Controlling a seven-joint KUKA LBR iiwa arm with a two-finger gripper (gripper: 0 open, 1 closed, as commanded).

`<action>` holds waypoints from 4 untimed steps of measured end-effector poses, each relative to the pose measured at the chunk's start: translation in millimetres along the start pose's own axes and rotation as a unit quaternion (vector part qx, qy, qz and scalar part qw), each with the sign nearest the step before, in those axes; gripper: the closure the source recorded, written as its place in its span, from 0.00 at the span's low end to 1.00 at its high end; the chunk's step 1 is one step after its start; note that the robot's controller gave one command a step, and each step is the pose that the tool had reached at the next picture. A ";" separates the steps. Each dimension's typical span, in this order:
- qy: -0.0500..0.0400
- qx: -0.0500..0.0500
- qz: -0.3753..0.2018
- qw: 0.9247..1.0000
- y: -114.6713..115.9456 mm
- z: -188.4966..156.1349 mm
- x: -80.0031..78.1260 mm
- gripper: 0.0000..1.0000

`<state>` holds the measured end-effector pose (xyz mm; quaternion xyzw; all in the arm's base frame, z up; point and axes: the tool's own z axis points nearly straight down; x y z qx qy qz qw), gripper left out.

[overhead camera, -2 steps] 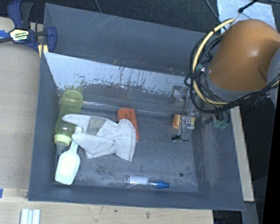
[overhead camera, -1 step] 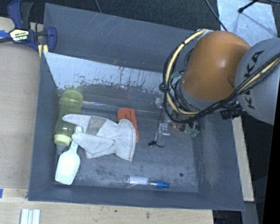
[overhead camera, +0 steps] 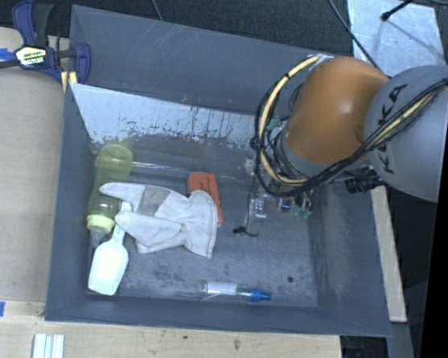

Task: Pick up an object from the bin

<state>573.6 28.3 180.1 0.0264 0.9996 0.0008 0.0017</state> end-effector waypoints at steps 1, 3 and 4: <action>-0.003 0.002 -0.051 0.999 21.3 52.1 11.3 0.00; -0.004 -0.001 -0.055 0.998 71.8 104.1 25.8 1.00; -0.004 -0.001 -0.055 0.998 71.8 104.1 25.8 1.00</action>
Offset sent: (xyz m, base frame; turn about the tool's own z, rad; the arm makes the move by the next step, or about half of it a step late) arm -0.0014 0.0548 -0.1101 -0.0309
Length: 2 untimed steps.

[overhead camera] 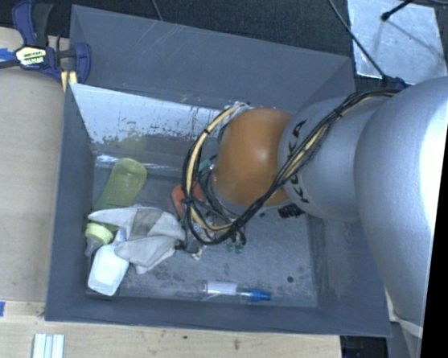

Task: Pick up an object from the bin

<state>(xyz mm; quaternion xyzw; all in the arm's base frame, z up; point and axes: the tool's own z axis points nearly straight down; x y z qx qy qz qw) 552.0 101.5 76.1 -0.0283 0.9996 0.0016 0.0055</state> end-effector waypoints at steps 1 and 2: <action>0.007 0.001 0.044 0.999 -1.4 -5.1 -8.2 1.00; 0.007 0.003 0.118 0.993 1.2 -52.0 -11.5 1.00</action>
Offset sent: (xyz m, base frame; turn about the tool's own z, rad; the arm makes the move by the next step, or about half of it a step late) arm 0.0032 0.0085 0.1267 0.0336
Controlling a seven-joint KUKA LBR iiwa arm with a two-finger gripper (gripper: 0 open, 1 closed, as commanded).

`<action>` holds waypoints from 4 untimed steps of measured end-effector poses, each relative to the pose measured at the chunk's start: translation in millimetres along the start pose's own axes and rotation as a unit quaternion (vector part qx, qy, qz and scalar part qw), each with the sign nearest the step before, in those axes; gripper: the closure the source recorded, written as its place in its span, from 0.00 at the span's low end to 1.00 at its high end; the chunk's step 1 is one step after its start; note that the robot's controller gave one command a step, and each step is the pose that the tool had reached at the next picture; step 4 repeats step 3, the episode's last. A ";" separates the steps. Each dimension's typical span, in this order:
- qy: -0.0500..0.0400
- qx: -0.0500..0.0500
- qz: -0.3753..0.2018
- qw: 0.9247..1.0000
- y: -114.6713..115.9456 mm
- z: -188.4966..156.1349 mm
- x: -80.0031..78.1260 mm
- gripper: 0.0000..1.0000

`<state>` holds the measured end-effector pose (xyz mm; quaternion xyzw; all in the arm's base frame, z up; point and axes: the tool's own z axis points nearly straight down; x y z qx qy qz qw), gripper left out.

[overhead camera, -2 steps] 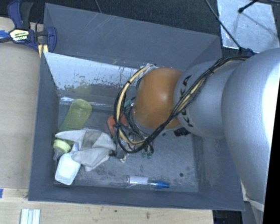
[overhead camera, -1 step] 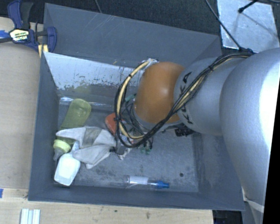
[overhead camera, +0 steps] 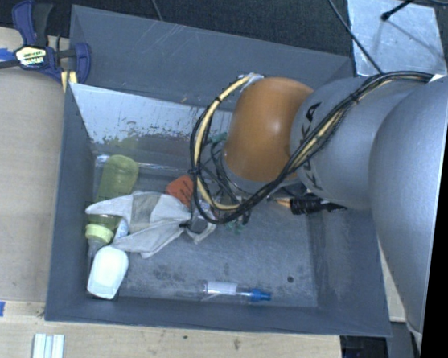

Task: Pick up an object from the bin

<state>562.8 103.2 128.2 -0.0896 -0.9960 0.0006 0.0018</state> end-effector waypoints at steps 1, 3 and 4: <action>-0.007 -0.002 -0.079 0.997 -10.0 -15.3 -3.9 1.00; -0.001 -0.001 -0.086 0.996 -15.0 -105.7 -0.3 1.00; -0.001 -0.001 -0.086 0.996 -15.0 -105.7 -0.3 1.00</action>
Offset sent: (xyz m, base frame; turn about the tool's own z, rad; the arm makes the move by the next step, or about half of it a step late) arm -0.0033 -0.0160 0.1476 -0.1956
